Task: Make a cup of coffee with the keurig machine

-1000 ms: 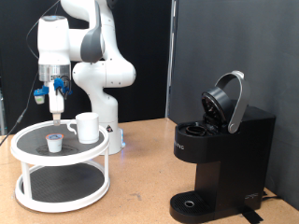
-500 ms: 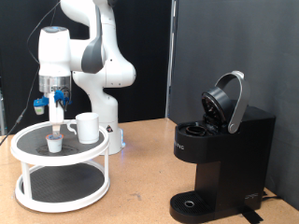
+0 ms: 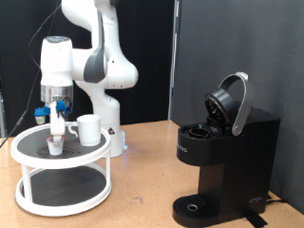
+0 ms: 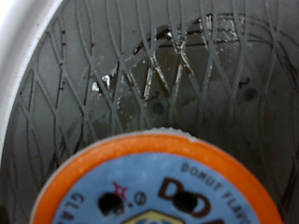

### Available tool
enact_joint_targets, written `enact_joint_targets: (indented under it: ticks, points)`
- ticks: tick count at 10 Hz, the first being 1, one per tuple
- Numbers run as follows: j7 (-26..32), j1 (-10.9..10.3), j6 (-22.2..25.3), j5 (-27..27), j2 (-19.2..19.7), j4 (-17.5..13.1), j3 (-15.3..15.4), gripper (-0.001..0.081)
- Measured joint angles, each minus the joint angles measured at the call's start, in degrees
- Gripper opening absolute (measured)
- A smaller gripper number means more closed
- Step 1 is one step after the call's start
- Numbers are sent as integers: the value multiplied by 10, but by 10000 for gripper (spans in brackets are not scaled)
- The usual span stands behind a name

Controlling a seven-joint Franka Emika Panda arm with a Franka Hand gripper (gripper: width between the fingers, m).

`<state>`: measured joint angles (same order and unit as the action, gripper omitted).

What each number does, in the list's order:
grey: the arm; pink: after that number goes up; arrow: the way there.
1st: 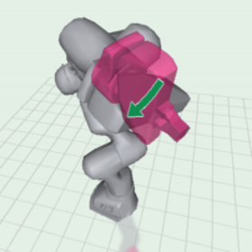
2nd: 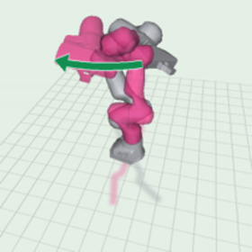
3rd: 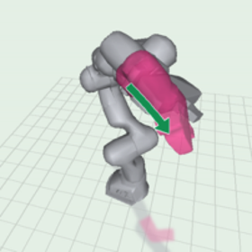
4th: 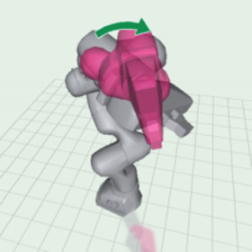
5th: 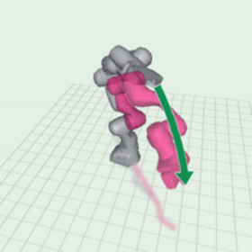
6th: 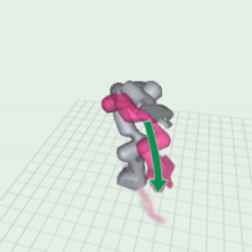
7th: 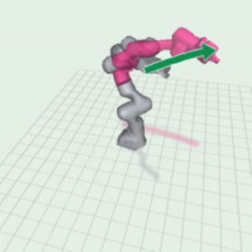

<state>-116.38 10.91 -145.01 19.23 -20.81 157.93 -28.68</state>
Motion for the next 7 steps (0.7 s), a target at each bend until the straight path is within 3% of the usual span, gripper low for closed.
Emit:
enact_joint_targets:
  ticks: [4,5,6,7]
  points:
    - [0,2,-11,0,15,0,0,734]
    - [0,2,-12,0,16,0,0,627]
    - [0,2,-12,0,16,0,0,627]
    - [0,2,-12,0,16,0,0,430]
